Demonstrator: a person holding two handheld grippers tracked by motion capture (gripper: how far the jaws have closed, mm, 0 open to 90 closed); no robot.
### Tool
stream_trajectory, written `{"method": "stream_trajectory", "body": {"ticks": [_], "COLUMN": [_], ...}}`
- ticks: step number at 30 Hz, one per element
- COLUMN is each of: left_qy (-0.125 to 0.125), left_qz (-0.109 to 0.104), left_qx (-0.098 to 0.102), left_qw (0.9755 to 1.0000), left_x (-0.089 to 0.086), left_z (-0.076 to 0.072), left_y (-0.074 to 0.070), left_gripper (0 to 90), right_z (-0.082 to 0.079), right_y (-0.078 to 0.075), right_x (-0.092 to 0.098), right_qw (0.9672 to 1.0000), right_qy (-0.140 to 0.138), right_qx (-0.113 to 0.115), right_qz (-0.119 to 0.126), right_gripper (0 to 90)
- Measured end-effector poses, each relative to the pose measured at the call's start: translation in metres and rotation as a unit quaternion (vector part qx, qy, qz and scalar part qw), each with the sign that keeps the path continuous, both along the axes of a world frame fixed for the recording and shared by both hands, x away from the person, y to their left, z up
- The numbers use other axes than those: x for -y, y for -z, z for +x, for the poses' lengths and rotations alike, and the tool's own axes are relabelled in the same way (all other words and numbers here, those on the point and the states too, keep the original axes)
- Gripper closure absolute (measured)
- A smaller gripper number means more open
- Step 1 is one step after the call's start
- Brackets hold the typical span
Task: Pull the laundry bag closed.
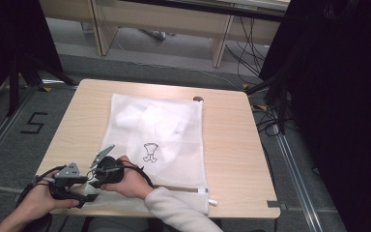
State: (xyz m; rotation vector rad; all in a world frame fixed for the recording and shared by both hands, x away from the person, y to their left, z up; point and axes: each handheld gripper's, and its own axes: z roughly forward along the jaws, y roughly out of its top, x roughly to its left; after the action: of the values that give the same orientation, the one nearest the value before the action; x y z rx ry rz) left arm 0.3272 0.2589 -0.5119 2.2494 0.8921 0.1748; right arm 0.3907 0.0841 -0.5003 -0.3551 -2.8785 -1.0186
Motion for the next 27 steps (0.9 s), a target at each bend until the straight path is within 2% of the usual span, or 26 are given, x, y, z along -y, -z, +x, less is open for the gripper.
{"method": "stream_trajectory", "body": {"ticks": [3, 4, 6, 7, 8, 10, 11, 15, 17, 22, 24, 27], "left_qy": [0.0, 0.002, 0.0, 0.0, 0.0, 0.0, 0.0, -0.006, -0.006, -0.007, -0.008, -0.006], "left_qz": [-0.001, 0.001, 0.002, 0.002, -0.001, 0.002, 0.002, -0.004, -0.004, -0.003, -0.005, -0.007], "left_qx": [-0.001, -0.001, 0.0, 0.0, -0.001, -0.001, 0.0, -0.007, -0.007, -0.007, -0.008, -0.009], "left_qw": [1.0, 1.0, 1.0, 1.0, 1.0, 1.0, 1.0, 0.9999, 0.9999, 0.9999, 0.9999, 0.9999], "left_x": [0.0, 0.0, 0.0, 0.0, 0.0, 0.0, 0.0, 0.0, 0.0, 0.0, 0.0, 0.0], "left_z": [0.0, 0.0, 0.0, 0.0, 0.0, 0.0, 0.0, 0.0, -0.001, 0.0, -0.001, -0.001], "left_y": [0.0, 0.0, 0.0, 0.0, 0.0, 0.0, 0.0, 0.001, 0.001, 0.001, 0.001, 0.001], "left_gripper": [21.5, 21.5, 21.4, 21.4, 21.4, 21.4, 21.4, 21.4, 21.4, 21.5, 21.5, 21.5], "right_z": [0.001, 0.0, 0.001, -0.001, 0.002, 0.001, 0.002, 0.001, 0.001, 0.0, 0.001, -0.001], "right_y": [0.001, 0.002, 0.003, 0.002, 0.004, 0.003, 0.004, 0.003, 0.004, 0.004, 0.004, 0.003], "right_x": [-0.001, -0.002, -0.003, -0.003, -0.004, -0.004, -0.006, -0.007, -0.008, -0.008, -0.01, -0.011], "right_qw": [1.0, 0.9999, 1.0, 0.9999, 0.9999, 1.0, 1.0, 1.0, 0.9999, 1.0, 0.9999, 0.9998], "right_qy": [-0.003, 0.002, -0.003, 0.008, -0.005, 0.004, 0.0, 0.002, -0.004, 0.0, -0.011, -0.012], "right_qx": [0.004, -0.011, 0.001, -0.006, 0.007, -0.004, 0.001, 0.001, 0.009, 0.005, 0.011, 0.018], "right_qz": [0.005, 0.008, 0.005, -0.002, 0.005, 0.001, 0.01, 0.001, 0.007, 0.004, 0.004, 0.001], "right_gripper": [67.6, 67.6, 67.7, 67.7, 68.0, 68.6, 69.2, 71.1, 72.9, 76.5, 81.2, 81.8]}}
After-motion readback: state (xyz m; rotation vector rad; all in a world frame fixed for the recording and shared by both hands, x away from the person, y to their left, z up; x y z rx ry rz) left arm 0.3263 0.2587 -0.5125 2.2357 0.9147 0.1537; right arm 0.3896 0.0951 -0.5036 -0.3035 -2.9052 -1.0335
